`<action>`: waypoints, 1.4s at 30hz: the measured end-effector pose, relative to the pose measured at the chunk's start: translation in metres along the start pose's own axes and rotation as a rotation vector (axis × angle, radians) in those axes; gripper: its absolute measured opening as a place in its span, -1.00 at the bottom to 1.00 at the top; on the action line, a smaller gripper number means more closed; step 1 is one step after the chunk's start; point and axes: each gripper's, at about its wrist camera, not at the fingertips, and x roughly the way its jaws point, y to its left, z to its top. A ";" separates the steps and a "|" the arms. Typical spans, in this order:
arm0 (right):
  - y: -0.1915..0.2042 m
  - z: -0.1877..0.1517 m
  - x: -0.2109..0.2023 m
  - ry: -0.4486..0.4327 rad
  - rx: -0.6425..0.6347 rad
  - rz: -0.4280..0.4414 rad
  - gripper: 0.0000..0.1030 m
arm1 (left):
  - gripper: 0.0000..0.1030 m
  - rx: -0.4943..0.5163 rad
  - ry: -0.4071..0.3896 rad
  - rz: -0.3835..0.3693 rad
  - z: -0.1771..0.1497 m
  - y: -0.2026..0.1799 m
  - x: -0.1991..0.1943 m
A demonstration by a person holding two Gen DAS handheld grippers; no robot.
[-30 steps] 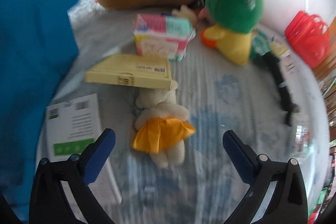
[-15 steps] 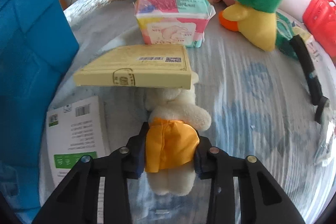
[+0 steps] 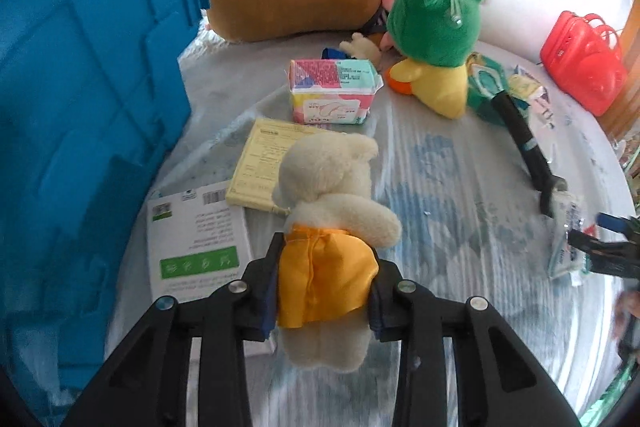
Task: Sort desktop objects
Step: 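Grasp the white alcohol wipes pack with the right gripper while the left holds the bear, then carry bear and wipes pack to the blue crate and release both inside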
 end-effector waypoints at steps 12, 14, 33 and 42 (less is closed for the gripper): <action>0.003 -0.005 0.014 0.032 -0.001 -0.001 0.08 | -0.35 -0.030 -0.034 -0.019 -0.012 0.009 -0.035; 0.004 -0.006 0.008 0.023 0.003 0.010 0.05 | -0.35 -0.029 -0.041 -0.022 -0.012 0.007 -0.041; 0.020 -0.025 -0.128 -0.119 -0.017 0.102 -0.05 | -0.35 -0.016 -0.148 -0.031 -0.018 -0.010 -0.147; 0.074 -0.027 -0.215 -0.234 -0.113 0.187 -0.05 | -0.35 -0.015 -0.220 0.022 -0.014 0.011 -0.223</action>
